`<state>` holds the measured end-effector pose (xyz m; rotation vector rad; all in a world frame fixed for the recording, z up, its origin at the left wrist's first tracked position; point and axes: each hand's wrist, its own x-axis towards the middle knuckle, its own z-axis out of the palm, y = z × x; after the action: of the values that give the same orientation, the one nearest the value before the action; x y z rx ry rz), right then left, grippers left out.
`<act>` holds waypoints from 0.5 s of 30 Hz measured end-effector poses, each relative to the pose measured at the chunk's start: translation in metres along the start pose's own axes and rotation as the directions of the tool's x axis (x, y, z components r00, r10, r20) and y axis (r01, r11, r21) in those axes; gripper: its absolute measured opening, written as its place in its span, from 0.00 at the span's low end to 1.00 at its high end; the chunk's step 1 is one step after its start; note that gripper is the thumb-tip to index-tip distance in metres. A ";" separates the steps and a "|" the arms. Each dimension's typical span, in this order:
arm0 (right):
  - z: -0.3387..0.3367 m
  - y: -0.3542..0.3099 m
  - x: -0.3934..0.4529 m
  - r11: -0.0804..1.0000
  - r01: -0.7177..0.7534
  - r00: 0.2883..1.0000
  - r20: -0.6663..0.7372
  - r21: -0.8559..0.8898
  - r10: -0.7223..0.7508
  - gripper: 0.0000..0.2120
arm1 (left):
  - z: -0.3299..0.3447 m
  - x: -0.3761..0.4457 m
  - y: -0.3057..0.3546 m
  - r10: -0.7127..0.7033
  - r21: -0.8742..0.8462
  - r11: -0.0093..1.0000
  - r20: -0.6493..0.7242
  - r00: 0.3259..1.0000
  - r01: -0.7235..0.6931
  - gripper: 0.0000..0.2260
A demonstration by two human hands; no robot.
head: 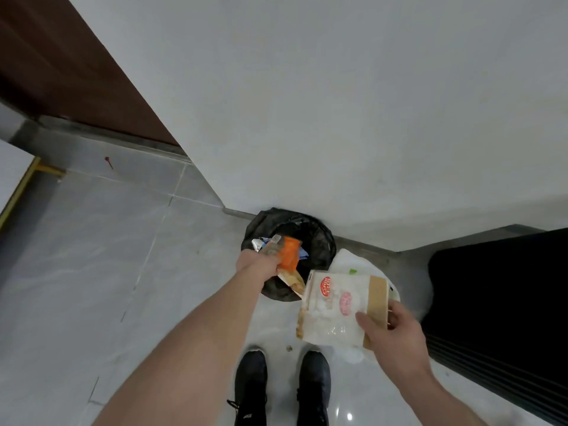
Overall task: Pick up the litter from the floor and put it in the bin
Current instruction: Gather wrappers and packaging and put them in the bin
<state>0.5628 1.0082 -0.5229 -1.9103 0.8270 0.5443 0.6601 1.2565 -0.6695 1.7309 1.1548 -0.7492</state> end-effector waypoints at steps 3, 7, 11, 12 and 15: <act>0.002 0.001 0.005 1.000 -0.006 1.000 -0.008 -0.004 0.006 0.10 | -0.004 -0.008 0.000 0.029 0.052 0.998 -0.028 0.999 -0.027 0.33; 0.007 -0.012 0.001 1.000 -0.021 1.000 -0.007 0.012 0.021 0.10 | -0.034 -0.038 -0.006 0.146 0.202 0.970 -0.028 0.989 -0.137 0.26; 0.025 -0.031 0.004 0.999 -0.035 0.999 -0.006 0.011 0.035 0.10 | -0.081 -0.059 -0.019 0.342 0.448 0.830 0.059 0.938 -0.331 0.25; 0.032 -0.038 0.007 0.999 -0.035 0.999 -0.019 -0.003 0.035 0.11 | -0.093 -0.062 -0.022 0.362 0.467 0.810 0.078 0.929 -0.355 0.24; 0.061 -0.057 0.023 0.998 -0.023 0.998 -0.061 -0.063 0.019 0.12 | -0.123 -0.067 -0.029 0.375 0.474 0.801 0.079 0.924 -0.366 0.23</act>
<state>0.6189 1.0734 -0.5321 -1.9866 0.8786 0.5339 0.6085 1.3476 -0.5716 2.2980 0.6229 -0.8174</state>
